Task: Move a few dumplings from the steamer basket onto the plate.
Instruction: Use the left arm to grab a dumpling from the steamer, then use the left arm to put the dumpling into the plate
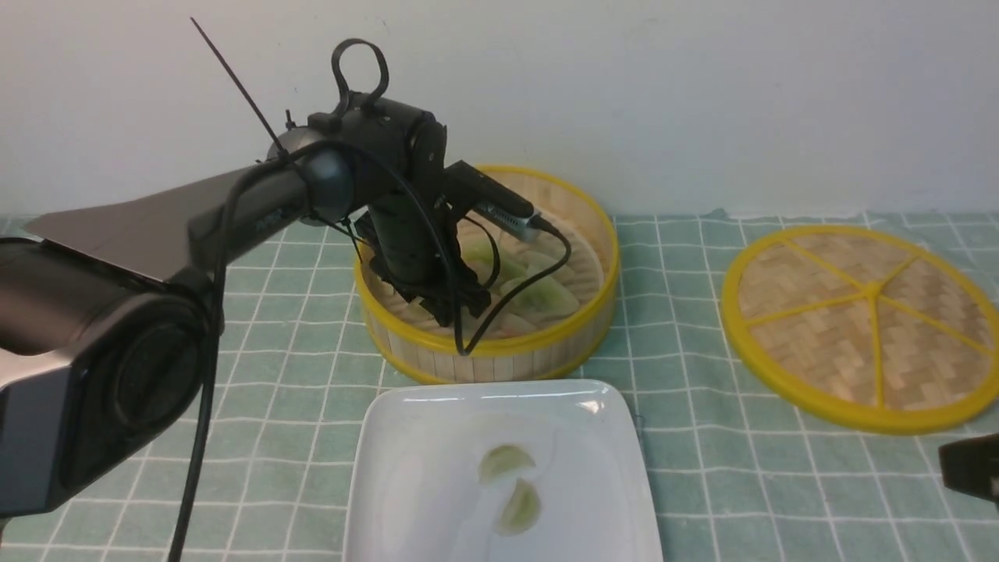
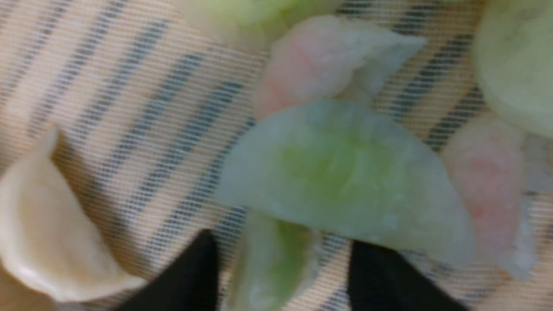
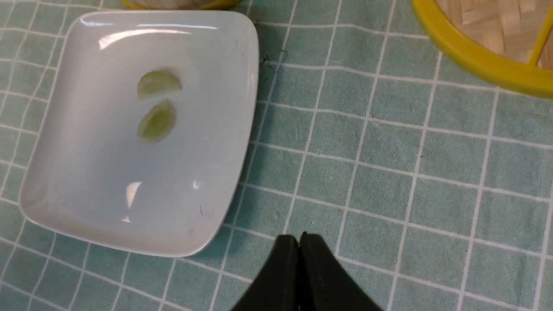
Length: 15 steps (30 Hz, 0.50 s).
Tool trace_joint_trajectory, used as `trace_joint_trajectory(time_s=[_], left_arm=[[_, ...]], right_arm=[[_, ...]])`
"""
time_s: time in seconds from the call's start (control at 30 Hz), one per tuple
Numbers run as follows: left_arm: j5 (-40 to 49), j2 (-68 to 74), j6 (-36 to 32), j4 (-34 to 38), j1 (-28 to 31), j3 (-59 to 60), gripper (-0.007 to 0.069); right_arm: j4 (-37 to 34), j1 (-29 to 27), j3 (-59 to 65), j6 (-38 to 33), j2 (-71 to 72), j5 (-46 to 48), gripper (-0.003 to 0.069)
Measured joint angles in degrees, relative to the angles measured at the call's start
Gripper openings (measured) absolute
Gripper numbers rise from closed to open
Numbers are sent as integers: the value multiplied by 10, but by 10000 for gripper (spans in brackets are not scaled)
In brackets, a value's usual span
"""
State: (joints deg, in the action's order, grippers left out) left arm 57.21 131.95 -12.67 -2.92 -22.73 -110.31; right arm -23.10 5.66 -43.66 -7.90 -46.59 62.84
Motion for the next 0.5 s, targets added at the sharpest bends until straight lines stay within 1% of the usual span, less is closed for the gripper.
trace_joint_trajectory(time_s=[0.03,0.07,0.17,0.2,0.3,0.43,0.5], left_arm=[[9,1,3,1,-1,-7,195],[21,1,6,1,-1,-14,178],[76,-8,14,7,-1,-53,183],[101,-18,15,9,-1,-67,167],[119,-51,17,13,-1,-92,161],[126,-116,23,25,-1,-68,161],[129,-166,28,36,0,-23,161]], right_arm=[[0,0,0,0,0,0,-10],[0,0,0,0,0,0,-10],[0,0,0,0,0,0,-10],[0,0,0,0,0,0,-10],[0,0,0,0,0,0,-10],[-1,0,0,0,0,0,-10],[-1,0,0,0,0,0,-10]])
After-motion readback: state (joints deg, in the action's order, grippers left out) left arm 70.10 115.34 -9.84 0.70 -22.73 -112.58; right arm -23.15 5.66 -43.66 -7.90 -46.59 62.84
